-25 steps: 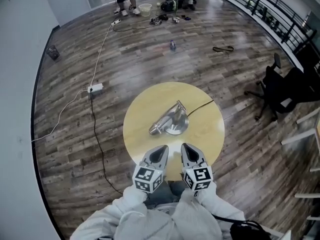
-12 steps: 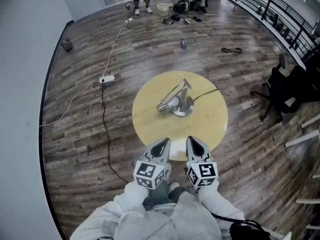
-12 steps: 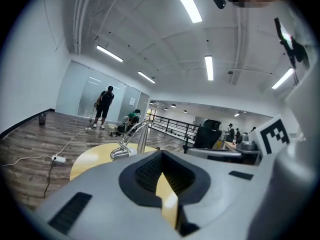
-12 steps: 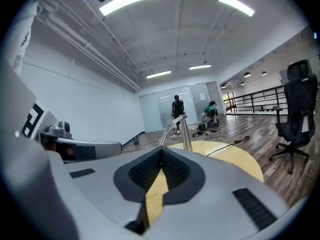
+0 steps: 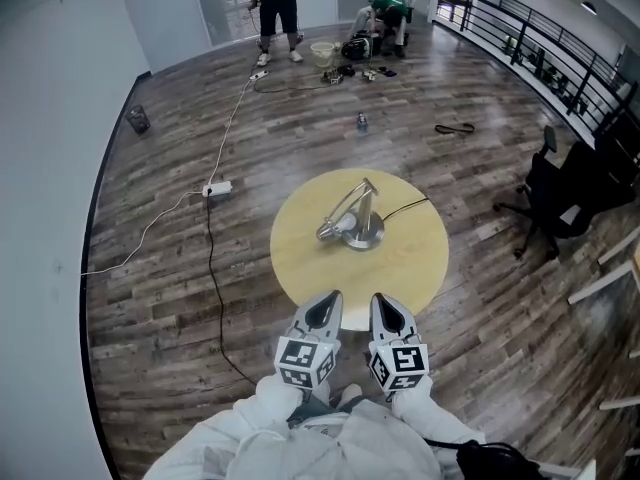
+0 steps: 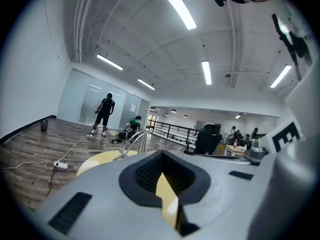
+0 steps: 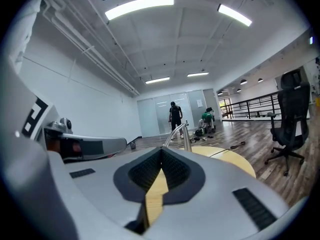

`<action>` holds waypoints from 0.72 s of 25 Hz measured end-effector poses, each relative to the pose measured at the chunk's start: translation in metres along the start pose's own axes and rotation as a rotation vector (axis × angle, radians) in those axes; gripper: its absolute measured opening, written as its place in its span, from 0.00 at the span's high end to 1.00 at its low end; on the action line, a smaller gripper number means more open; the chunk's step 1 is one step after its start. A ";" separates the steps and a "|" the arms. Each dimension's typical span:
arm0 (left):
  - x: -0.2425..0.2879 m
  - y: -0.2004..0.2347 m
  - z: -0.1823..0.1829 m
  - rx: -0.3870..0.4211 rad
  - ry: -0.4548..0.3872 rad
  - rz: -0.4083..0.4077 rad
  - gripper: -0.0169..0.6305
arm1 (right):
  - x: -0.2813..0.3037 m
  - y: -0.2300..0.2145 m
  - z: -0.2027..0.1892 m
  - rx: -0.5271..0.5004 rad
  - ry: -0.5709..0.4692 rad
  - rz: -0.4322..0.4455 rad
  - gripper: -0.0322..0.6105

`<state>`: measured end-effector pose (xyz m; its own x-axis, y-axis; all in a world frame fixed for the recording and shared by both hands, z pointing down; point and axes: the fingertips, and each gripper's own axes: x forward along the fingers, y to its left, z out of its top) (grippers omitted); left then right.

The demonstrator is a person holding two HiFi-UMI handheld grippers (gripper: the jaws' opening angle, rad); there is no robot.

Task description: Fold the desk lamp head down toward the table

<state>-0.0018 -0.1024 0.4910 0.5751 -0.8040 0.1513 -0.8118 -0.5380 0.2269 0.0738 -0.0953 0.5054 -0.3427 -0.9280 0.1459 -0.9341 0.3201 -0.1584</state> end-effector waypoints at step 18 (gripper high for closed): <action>-0.016 0.011 -0.005 -0.052 0.003 0.002 0.97 | 0.000 0.023 0.000 -0.013 0.000 0.007 0.93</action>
<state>-0.0191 -0.0945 0.4956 0.5740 -0.8042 0.1542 -0.8065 -0.5226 0.2766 0.0522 -0.0882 0.5018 -0.3496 -0.9256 0.1453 -0.9327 0.3293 -0.1469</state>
